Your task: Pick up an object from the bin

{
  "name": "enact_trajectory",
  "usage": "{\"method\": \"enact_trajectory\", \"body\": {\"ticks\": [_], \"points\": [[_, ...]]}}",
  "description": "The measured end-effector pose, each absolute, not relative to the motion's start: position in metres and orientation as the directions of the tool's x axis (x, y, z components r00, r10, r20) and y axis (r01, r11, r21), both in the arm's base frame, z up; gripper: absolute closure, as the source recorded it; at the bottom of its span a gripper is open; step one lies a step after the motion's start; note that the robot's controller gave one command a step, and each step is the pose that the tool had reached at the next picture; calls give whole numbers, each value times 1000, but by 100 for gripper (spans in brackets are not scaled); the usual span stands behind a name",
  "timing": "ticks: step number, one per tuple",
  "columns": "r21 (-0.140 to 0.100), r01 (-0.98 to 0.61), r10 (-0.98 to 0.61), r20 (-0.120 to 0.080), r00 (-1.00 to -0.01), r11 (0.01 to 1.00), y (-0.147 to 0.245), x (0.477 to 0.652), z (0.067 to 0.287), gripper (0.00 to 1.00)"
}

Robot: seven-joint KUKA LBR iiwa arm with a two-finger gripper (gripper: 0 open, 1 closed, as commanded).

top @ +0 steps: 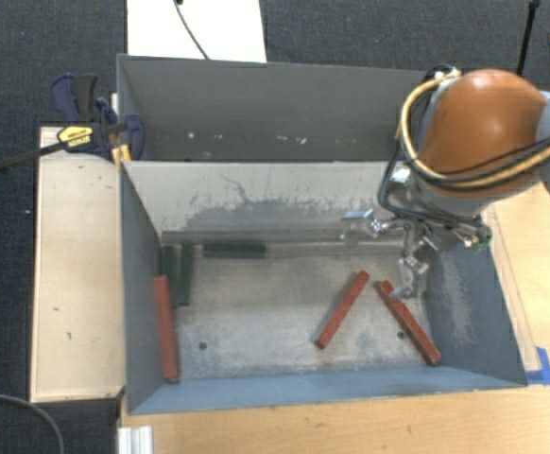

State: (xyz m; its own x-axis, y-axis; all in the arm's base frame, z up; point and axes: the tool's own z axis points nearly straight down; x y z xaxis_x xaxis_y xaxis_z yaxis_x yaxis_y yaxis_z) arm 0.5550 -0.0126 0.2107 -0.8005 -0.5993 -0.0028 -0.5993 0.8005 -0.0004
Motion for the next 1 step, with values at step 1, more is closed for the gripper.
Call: {"method": "enact_trajectory", "body": {"ticks": [1], "points": [[2,-318,-318,3,-948,948,-20,558,67,0]]}}
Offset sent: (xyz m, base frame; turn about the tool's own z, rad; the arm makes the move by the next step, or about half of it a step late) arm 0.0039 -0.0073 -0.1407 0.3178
